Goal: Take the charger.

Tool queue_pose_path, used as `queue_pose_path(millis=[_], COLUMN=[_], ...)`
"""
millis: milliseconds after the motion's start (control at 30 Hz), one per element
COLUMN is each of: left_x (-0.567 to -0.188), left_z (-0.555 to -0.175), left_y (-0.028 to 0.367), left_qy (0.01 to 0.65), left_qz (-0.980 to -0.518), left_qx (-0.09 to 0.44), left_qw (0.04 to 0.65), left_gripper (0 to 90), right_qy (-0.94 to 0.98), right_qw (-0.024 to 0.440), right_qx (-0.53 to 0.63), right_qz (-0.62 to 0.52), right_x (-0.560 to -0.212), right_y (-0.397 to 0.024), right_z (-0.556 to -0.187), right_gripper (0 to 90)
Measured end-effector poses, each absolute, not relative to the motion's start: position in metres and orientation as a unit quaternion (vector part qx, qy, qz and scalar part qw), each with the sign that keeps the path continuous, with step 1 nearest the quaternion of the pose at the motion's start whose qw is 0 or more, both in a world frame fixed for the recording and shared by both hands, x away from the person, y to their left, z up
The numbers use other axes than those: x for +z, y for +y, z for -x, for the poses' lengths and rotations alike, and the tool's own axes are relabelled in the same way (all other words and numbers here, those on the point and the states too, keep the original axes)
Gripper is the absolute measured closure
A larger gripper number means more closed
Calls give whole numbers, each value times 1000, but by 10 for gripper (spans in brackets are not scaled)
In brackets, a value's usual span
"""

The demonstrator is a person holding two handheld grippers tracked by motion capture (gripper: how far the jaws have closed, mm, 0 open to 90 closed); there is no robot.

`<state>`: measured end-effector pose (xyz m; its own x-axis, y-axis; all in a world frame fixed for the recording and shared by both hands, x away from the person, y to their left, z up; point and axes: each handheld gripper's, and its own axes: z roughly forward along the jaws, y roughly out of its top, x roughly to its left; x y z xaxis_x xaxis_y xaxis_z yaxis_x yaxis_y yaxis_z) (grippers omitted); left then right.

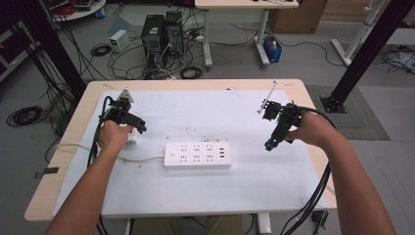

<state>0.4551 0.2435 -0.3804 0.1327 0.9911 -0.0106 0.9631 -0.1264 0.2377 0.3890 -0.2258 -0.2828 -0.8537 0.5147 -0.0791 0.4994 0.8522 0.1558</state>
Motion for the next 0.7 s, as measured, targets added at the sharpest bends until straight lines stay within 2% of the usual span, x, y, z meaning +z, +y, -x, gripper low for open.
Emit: queue_pose_path(millis=[67,133,367,700], left_x=[-387,-392,-403,-411], left_z=[-456,-456,-457,-456], left_y=[242,242,240,242], left_qy=[657,655,654,655], left_qz=[-745,-746,-748,-747], left_qx=[74,72,83,78], left_qw=[88,93,75,75], left_gripper=[35,121,126,305], right_qy=[961,960,959,958], right_qw=[57,57,53,48], right_qx=[62,62,63,61], right_qz=[-264,-267,-270,-275], right_x=[-283,-284,-287,-290], right_y=[-226,-227,-228,-230], right_z=[-389,-389,-388,-388], right_gripper=[48,48,48,49])
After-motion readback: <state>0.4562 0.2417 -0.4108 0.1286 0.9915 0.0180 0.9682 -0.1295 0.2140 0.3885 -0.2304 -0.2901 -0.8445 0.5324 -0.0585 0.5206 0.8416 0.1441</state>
